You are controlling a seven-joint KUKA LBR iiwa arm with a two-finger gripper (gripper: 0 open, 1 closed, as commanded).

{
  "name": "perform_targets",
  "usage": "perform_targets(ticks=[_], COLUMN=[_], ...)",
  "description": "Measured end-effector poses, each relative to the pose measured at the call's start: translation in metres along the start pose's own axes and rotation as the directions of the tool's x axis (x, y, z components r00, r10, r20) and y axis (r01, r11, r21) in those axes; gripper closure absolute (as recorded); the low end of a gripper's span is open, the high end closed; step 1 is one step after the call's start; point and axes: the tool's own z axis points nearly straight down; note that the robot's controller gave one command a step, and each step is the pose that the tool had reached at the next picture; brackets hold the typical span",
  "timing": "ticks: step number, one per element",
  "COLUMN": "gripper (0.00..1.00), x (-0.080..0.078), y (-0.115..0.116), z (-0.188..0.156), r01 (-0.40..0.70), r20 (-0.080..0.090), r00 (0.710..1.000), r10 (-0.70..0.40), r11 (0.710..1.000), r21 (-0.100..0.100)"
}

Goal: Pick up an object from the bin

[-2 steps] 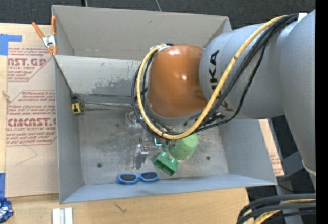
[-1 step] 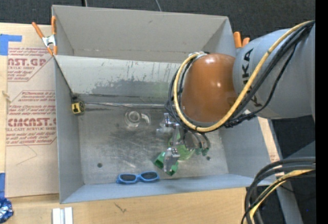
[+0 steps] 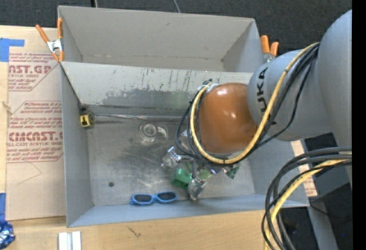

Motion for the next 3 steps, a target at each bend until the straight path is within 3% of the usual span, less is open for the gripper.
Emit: perform_targets(ticks=[1,2,3], gripper=[1.0,1.0,1.0], x=[0.0,0.029,0.029], y=[0.0,-0.031,-0.045], z=[-0.002,-0.038,-0.161], r01=[-0.003,0.05,0.089], r20=[-0.003,-0.008,-0.003], r00=[1.0,0.999,0.996], r10=[0.003,-0.05,-0.089], r11=[1.0,0.999,0.996], r21=[-0.001,0.0,0.003])
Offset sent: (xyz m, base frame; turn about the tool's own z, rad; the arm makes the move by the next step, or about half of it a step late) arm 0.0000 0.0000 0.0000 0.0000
